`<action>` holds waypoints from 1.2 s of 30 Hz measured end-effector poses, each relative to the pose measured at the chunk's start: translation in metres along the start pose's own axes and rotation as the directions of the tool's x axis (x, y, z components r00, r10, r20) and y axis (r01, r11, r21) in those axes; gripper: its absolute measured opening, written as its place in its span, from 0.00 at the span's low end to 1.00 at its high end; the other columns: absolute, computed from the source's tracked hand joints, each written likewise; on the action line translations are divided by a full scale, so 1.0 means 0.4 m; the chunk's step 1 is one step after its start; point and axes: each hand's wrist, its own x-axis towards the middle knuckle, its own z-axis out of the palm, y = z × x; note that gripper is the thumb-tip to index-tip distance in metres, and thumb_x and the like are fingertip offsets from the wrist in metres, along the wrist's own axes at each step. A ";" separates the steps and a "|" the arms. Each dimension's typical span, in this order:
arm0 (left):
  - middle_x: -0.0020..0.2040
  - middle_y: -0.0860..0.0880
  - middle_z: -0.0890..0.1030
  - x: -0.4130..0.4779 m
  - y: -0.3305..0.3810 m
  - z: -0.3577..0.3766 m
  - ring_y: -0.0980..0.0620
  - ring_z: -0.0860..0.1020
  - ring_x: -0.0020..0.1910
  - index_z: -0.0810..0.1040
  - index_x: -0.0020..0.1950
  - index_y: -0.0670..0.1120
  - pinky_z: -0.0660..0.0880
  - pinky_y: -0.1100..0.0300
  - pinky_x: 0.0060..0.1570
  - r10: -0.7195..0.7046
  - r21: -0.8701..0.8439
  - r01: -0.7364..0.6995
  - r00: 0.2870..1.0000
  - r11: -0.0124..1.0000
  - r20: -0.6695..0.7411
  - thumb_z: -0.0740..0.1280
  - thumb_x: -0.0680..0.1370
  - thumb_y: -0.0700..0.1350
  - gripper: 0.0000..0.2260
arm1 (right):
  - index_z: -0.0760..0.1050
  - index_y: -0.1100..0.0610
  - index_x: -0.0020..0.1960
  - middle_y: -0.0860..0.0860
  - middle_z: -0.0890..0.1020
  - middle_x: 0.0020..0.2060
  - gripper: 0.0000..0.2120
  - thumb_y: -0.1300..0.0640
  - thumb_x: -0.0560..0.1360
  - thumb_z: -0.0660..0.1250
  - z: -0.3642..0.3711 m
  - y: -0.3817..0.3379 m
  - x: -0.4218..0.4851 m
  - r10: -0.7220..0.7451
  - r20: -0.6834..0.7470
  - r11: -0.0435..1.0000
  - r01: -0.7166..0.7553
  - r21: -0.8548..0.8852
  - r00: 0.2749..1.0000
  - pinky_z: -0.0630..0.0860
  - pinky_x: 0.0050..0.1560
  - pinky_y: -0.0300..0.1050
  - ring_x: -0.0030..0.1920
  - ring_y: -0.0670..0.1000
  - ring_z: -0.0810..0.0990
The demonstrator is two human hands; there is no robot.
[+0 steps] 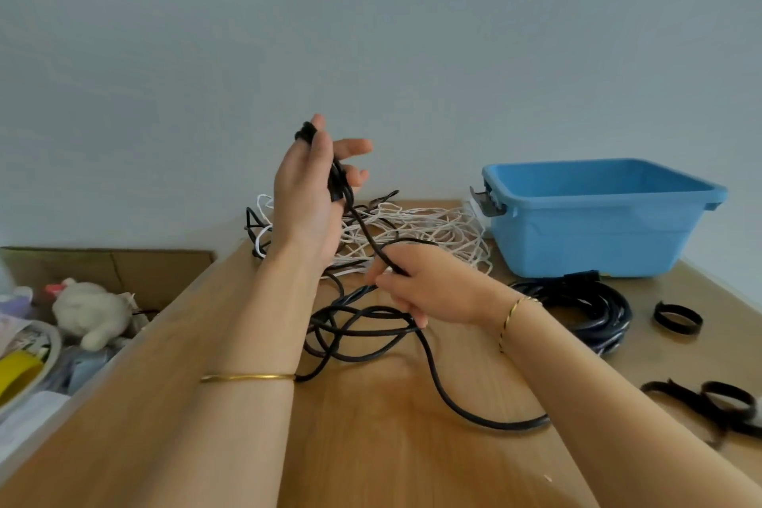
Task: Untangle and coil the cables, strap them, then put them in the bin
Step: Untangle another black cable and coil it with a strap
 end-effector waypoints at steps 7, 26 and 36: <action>0.42 0.50 0.80 -0.015 -0.010 0.008 0.56 0.75 0.33 0.61 0.76 0.49 0.73 0.68 0.41 0.160 0.795 -0.303 0.953 0.526 0.257 0.56 0.83 0.42 0.20 | 0.78 0.58 0.48 0.51 0.77 0.32 0.06 0.61 0.77 0.62 -0.052 -0.057 -0.027 -0.152 -0.115 0.985 0.140 -0.101 0.982 0.70 0.28 0.33 0.26 0.43 0.71; 0.20 0.52 0.70 -0.060 0.137 0.036 0.54 0.64 0.20 0.74 0.37 0.46 0.62 0.62 0.25 -0.462 0.921 -0.115 0.837 0.372 0.292 0.65 0.79 0.47 0.11 | 0.78 0.56 0.43 0.53 0.77 0.36 0.10 0.49 0.71 0.71 -0.103 -0.025 -0.013 -0.293 -0.671 0.956 0.228 -0.186 0.681 0.77 0.36 0.53 0.32 0.52 0.77; 0.18 0.54 0.62 -0.040 0.156 0.003 0.61 0.56 0.16 0.78 0.52 0.35 0.54 0.70 0.16 -0.619 0.496 0.402 0.659 0.770 0.427 0.59 0.77 0.46 0.16 | 0.76 0.58 0.39 0.53 0.79 0.29 0.12 0.53 0.77 0.63 -0.050 0.008 0.044 -0.072 -0.603 0.989 0.134 0.059 0.795 0.76 0.36 0.47 0.26 0.50 0.79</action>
